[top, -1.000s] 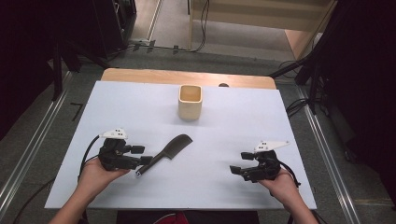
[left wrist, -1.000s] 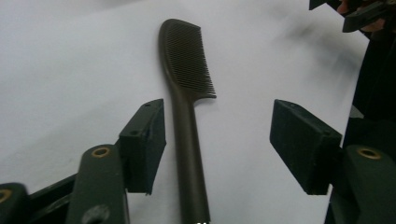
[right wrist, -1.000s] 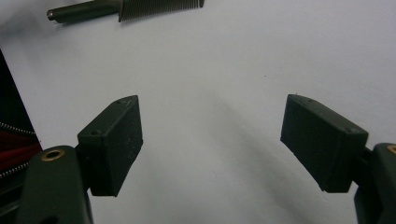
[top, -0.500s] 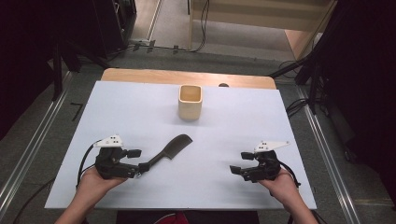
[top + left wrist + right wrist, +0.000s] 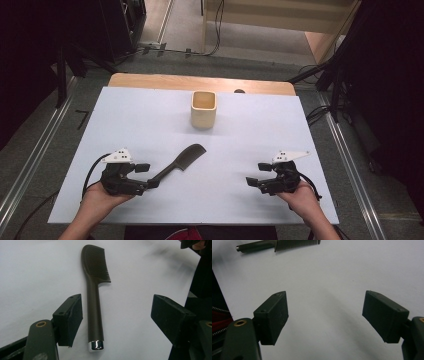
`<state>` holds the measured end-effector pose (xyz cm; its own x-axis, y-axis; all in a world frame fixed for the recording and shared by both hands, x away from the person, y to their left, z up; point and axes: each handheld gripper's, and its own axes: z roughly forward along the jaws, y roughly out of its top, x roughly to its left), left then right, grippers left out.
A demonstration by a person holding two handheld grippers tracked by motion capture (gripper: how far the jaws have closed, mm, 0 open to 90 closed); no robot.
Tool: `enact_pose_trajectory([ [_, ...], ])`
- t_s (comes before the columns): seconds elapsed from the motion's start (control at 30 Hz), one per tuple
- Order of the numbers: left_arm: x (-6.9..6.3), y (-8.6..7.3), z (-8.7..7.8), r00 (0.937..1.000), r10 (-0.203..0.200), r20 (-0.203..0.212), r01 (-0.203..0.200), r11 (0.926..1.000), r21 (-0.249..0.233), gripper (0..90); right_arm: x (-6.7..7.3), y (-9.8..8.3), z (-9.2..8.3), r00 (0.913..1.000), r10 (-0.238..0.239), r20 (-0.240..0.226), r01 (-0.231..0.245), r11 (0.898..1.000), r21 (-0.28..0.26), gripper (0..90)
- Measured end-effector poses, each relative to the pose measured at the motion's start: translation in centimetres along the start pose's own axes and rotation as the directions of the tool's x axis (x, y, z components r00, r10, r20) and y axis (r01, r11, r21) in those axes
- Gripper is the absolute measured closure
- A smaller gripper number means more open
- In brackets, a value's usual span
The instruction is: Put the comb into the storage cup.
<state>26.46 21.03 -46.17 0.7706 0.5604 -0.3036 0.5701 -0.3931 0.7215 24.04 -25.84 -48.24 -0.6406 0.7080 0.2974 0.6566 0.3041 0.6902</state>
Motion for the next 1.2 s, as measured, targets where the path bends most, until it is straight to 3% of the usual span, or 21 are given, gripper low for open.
enact_pose_trajectory([
  [0.2, 0.1, 0.5, -0.3, 0.9983, -0.014, -0.056, 0.013, 0.9997, -0.023, 26.7, 0.0, 0.0, 0.0, 1.0000, 0.000, 0.003, 0.000, 1.000, 0.001, 18.9],
  [0.37, 0.2, 1.0, -0.2, 0.9980, -0.043, -0.046, 0.042, 0.9987, -0.027, 27.3, 0.0, 0.0, 0.0, 1.0000, 0.000, 0.002, 0.000, 1.000, 0.000, 19.0],
  [0.47, 0.2, 1.3, 0.2, 0.9978, -0.041, -0.052, 0.041, 0.9991, -0.012, 28.9, 0.0, 0.0, 0.0, 1.0000, -0.001, 0.002, 0.001, 1.000, 0.002, 18.9],
  [0.63, 0.4, 1.7, 0.8, 0.9961, -0.071, -0.053, 0.071, 0.9974, 0.011, 30.4, 0.0, 0.0, 0.0, 1.0000, -0.001, 0.002, 0.001, 1.000, 0.002, 18.9],
  [1.0, 0.2, 1.8, 2.0, 0.9948, -0.007, -0.102, 0.008, 0.9998, 0.017, 30.5, 0.0, 0.0, 0.0, 1.0000, -0.001, 0.003, 0.001, 1.000, 0.001, 18.9],
  [1.2, 0.1, 1.0, 2.2, 0.9924, -0.005, -0.123, 0.008, 0.9996, 0.028, 30.5, 0.0, 0.1, 0.1, 1.0000, -0.008, 0.002, 0.008, 1.000, -0.001, 19.0],
])
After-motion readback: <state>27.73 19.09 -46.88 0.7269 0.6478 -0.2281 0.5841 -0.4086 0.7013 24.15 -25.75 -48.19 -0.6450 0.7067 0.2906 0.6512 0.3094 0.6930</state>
